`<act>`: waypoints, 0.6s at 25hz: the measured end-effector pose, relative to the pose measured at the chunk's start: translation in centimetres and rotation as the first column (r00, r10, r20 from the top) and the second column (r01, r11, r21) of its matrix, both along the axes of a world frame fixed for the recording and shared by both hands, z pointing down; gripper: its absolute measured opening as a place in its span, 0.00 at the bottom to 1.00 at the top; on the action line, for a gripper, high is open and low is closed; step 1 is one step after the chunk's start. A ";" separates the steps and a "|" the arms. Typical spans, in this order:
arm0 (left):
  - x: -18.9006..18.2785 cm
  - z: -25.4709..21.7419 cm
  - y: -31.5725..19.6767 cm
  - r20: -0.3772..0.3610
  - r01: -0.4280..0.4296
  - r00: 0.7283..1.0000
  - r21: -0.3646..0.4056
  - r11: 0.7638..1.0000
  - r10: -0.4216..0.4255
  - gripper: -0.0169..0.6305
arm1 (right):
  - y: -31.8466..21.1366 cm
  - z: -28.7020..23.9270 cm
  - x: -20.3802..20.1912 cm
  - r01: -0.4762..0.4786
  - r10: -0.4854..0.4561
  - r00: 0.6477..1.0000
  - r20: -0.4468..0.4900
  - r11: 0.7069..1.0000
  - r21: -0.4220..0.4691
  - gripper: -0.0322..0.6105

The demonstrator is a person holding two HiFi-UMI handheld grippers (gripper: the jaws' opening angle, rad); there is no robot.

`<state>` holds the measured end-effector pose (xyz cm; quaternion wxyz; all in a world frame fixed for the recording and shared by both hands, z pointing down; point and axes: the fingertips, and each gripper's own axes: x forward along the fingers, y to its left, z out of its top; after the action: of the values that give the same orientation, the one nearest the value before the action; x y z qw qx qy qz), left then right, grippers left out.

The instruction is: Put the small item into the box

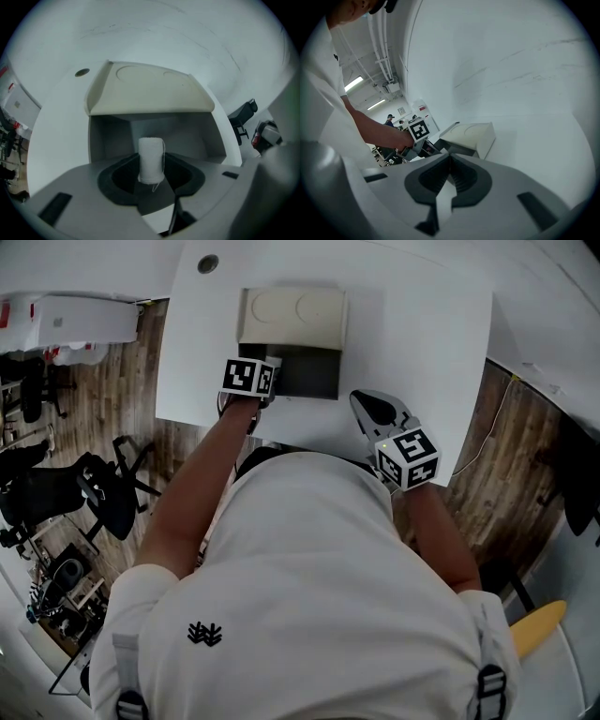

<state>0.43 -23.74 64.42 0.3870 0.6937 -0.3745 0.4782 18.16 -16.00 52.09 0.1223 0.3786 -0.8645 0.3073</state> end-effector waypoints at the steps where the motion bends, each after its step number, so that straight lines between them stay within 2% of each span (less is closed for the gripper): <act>1: 0.0 0.1 0.0 0.007 -0.001 1.000 -0.002 1.000 0.001 0.28 | 0.0 0.1 0.1 0.000 0.000 1.000 0.001 1.000 -0.003 0.06; 9: -0.1 0.0 0.1 0.001 0.004 1.000 -0.004 1.000 -0.004 0.32 | -0.2 0.3 0.2 0.001 -0.001 1.000 0.006 1.000 -0.007 0.06; 15: 0.2 -0.4 -0.3 0.006 -0.018 1.000 0.025 1.000 0.018 0.34 | -0.2 0.3 0.2 0.005 -0.005 1.000 0.003 1.000 -0.008 0.06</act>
<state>0.63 -24.02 64.07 0.3728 0.7006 -0.3753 0.4788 18.40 -16.22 52.37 0.1234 0.3755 -0.8644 0.3108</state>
